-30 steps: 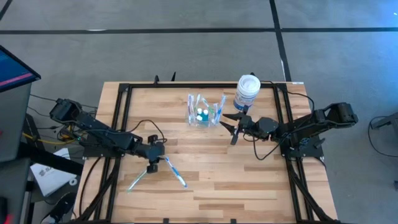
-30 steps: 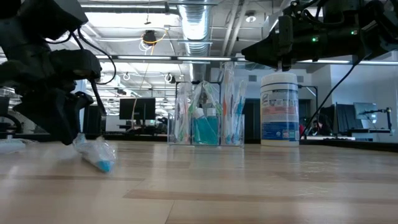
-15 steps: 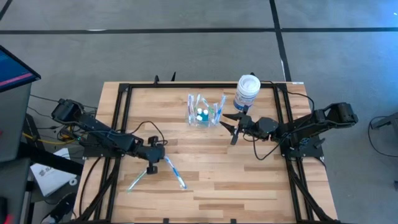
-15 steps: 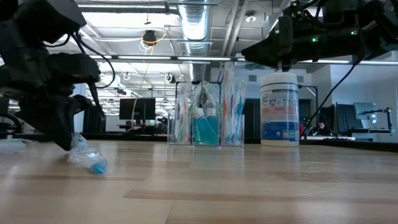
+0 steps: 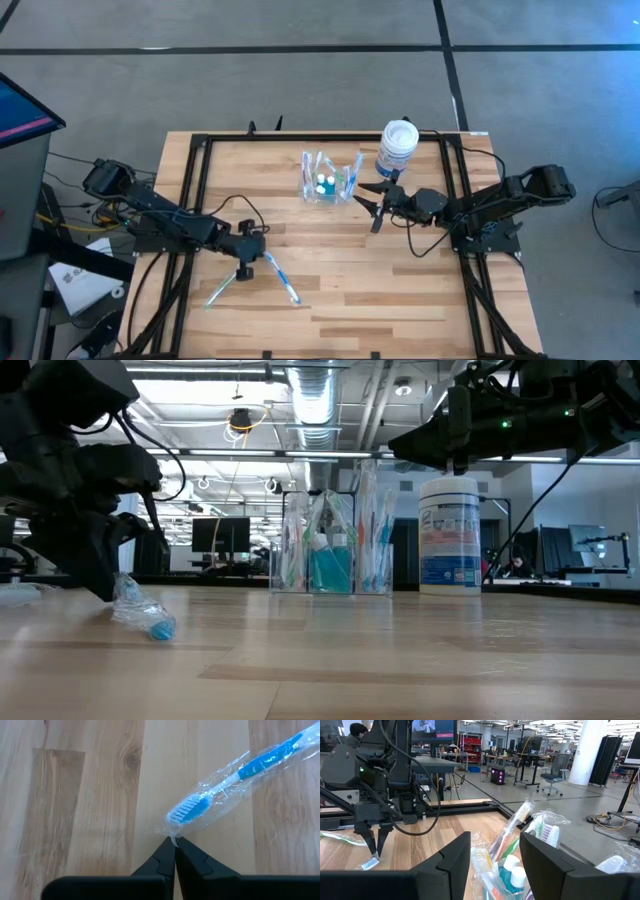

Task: Pick & Place toothbrushing station
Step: Put the blue toothbrush into the transparent organizer

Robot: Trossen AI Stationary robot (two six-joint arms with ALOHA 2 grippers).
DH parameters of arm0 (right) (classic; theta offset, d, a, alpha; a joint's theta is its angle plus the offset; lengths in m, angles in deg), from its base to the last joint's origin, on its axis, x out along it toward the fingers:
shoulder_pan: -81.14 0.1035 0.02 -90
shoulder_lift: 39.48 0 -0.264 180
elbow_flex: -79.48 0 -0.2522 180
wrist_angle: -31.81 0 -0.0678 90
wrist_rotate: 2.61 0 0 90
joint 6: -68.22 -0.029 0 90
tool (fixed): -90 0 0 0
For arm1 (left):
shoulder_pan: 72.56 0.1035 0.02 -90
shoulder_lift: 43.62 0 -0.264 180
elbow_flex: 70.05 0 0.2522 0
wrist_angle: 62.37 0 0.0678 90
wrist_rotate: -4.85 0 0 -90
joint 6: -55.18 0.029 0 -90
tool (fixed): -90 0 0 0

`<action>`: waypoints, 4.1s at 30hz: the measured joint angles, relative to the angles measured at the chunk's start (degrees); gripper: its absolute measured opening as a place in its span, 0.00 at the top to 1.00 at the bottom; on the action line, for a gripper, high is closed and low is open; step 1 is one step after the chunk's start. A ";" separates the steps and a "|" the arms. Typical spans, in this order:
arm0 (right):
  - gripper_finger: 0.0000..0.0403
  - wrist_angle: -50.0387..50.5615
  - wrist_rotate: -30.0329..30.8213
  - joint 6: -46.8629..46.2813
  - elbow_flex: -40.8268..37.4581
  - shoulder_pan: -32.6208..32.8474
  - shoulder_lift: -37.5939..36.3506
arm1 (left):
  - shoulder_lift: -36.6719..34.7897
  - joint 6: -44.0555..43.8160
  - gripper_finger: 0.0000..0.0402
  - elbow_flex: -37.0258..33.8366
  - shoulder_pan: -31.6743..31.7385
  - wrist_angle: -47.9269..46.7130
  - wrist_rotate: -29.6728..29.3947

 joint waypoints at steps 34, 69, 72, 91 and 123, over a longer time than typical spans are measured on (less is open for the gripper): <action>0.60 0.02 0.00 -0.98 0.00 0.00 0.00 | 0.20 3.26 1.00 0.02 0.00 5.51 -2.08; 0.60 0.21 -13.55 -8.02 0.02 0.09 0.00 | 0.02 29.06 1.00 15.73 -0.02 17.05 -16.62; 0.60 1.87 -15.19 -8.57 0.98 0.40 0.00 | 0.02 30.84 1.00 17.00 0.00 18.29 -18.13; 0.60 11.02 -15.48 -5.97 5.88 2.63 0.00 | 0.02 43.98 1.00 26.63 1.75 24.81 -21.73; 0.60 9.05 -19.74 -2.99 13.25 2.97 9.13 | 5.66 45.22 1.00 28.26 11.10 39.65 -10.76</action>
